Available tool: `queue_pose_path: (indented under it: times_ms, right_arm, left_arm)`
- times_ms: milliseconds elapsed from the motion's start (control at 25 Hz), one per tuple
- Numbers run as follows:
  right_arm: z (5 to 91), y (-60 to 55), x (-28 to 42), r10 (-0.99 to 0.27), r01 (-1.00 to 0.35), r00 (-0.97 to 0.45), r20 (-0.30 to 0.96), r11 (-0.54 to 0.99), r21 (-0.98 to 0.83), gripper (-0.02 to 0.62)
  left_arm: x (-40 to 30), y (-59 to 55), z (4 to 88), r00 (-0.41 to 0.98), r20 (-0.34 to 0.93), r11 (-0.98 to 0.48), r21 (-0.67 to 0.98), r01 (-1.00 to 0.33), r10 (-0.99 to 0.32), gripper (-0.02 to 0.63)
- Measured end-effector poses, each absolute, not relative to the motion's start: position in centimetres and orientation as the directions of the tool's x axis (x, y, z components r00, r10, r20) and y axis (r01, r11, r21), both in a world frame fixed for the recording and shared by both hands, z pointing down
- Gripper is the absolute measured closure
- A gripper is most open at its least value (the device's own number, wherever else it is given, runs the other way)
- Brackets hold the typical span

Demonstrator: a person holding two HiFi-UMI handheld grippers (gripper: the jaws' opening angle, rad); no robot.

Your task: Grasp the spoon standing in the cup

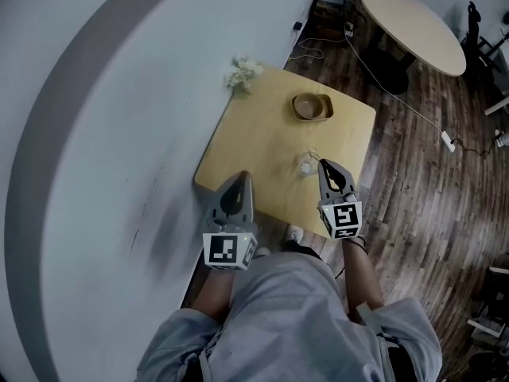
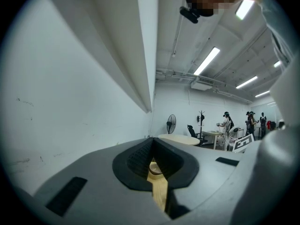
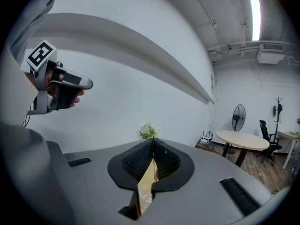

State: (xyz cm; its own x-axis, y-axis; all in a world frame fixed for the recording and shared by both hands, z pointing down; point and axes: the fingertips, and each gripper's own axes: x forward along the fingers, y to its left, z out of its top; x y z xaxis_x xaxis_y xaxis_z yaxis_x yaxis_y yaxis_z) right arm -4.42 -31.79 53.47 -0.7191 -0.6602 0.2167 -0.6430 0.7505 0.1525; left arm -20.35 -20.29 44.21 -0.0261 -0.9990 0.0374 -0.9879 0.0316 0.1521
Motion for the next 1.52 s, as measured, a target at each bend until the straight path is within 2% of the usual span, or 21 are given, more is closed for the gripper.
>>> queue_pose_path:
  times_ms: [800, 1200, 1520]
  right_arm:
    - [40.0, -21.4, 0.0, -0.755, -0.76, -0.65, -0.085, 0.644, 0.089, 0.594]
    - [36.9, -15.4, 3.6, -0.778, -0.79, -0.612, -0.142, 0.608, 0.079, 0.594]
    - [35.1, -12.5, 7.5, -0.771, -0.796, -0.601, -0.211, 0.602, 0.065, 0.594]
  left_arm:
    - [-18.4, -13.2, 41.5, 0.087, -0.032, -0.091, 0.139, -0.986, -0.996, 0.604]
    - [-16.8, -9.7, 41.3, 0.095, -0.045, -0.101, 0.139, -0.985, -0.994, 0.604]
    - [-13.0, -8.0, 40.4, 0.114, -0.082, -0.123, 0.118, -0.985, -0.99, 0.604]
